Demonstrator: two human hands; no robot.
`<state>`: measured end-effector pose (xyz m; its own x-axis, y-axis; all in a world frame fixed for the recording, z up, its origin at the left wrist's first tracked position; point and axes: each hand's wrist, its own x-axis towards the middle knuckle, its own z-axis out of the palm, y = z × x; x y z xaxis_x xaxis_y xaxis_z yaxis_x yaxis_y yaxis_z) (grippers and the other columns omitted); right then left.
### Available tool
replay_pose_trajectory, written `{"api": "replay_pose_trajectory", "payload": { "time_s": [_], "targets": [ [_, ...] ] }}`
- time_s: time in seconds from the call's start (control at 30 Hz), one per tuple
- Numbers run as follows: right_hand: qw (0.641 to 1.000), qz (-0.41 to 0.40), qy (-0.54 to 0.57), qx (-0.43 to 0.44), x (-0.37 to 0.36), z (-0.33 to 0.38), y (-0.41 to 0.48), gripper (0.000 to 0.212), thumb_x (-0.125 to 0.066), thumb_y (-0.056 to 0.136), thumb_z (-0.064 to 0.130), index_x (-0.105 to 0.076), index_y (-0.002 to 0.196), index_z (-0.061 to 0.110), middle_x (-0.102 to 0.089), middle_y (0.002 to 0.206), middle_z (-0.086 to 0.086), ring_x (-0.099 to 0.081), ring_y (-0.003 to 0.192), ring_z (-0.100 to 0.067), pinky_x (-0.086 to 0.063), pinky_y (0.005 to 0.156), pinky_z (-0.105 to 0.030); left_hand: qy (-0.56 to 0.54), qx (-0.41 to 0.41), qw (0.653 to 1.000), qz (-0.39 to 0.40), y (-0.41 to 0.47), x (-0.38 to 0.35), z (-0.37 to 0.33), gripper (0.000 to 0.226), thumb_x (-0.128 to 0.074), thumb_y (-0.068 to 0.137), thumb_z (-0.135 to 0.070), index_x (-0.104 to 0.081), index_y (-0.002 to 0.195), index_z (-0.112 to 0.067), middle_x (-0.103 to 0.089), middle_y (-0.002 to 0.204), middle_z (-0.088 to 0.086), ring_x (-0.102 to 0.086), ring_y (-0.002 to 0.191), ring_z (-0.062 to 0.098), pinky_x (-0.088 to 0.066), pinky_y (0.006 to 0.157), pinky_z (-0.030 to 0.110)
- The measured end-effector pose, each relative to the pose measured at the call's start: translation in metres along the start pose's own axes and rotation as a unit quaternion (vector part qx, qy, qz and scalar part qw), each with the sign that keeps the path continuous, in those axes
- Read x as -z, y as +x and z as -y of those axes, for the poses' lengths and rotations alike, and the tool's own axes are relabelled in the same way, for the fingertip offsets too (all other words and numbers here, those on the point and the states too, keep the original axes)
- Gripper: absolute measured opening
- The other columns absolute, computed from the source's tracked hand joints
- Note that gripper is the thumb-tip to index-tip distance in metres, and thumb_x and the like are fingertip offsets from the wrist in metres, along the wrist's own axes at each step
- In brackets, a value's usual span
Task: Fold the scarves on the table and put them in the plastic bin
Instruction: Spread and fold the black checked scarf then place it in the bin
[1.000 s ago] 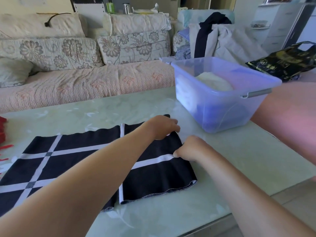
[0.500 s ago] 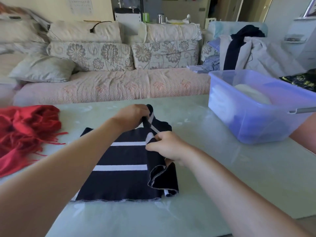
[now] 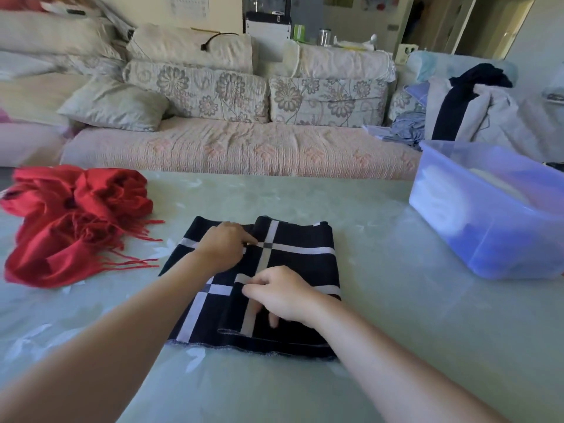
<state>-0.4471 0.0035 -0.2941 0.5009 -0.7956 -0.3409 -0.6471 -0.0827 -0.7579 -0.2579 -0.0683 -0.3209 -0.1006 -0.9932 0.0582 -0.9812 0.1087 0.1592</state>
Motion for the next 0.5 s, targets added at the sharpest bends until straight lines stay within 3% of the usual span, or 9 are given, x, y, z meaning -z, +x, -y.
{"api": "replay_pose_trajectory", "payload": {
  "time_s": [0.07,0.13,0.23,0.37,0.5],
  "targets": [
    [0.997,-0.045,-0.062,0.009,0.001,-0.004,0.001,0.026,-0.057,0.088,0.046,-0.068,0.092,0.023,-0.071,0.086,0.005,-0.065,0.066,-0.013,-0.056,0.069,-0.036,-0.055,0.038,0.998,-0.003,-0.009,0.005,-0.011,0.033,-0.041,0.097,-0.023,-0.060,0.124,-0.029,-0.066,0.114,0.002,-0.059,0.097,0.022,-0.048,0.080,0.034],
    [0.993,-0.055,-0.099,0.023,0.003,-0.007,-0.001,0.018,-0.059,0.087,0.047,-0.065,0.092,0.030,-0.067,0.090,0.010,-0.064,0.078,-0.010,-0.056,0.076,-0.034,-0.071,0.060,0.995,0.047,-0.022,0.011,-0.022,0.027,-0.046,0.096,-0.031,-0.053,0.120,-0.020,-0.063,0.102,0.002,-0.059,0.082,0.020,-0.048,0.069,0.033],
    [0.983,-0.052,-0.175,0.035,0.011,-0.013,-0.006,0.016,-0.062,0.086,0.046,-0.063,0.099,0.036,-0.060,0.092,0.016,-0.060,0.087,-0.007,-0.052,0.075,-0.029,-0.031,0.086,0.994,0.067,-0.043,0.023,-0.031,0.027,-0.052,0.092,-0.036,-0.055,0.108,-0.015,-0.061,0.096,0.002,-0.058,0.077,0.019,-0.049,0.064,0.032],
    [0.964,-0.083,-0.246,0.060,0.017,-0.028,-0.007,0.040,-0.064,0.075,0.052,-0.059,0.113,0.045,-0.051,0.115,0.018,-0.047,0.118,-0.011,-0.045,0.100,-0.037,-0.027,0.145,0.982,0.119,-0.073,0.026,-0.036,0.041,-0.054,0.087,-0.050,-0.049,0.067,-0.014,-0.053,0.067,-0.001,-0.049,0.059,0.016,-0.037,0.053,0.027],
    [0.941,-0.093,-0.313,0.087,0.015,-0.034,-0.011,0.052,-0.061,0.086,0.043,-0.050,0.136,0.039,-0.042,0.143,0.008,-0.036,0.135,-0.019,-0.030,0.112,-0.041,-0.067,0.170,0.969,0.164,-0.093,0.030,-0.041,0.040,-0.058,0.089,-0.045,-0.060,0.071,-0.010,-0.065,0.068,0.003,-0.054,0.057,0.018,-0.043,0.056,0.026]
  ]
}}
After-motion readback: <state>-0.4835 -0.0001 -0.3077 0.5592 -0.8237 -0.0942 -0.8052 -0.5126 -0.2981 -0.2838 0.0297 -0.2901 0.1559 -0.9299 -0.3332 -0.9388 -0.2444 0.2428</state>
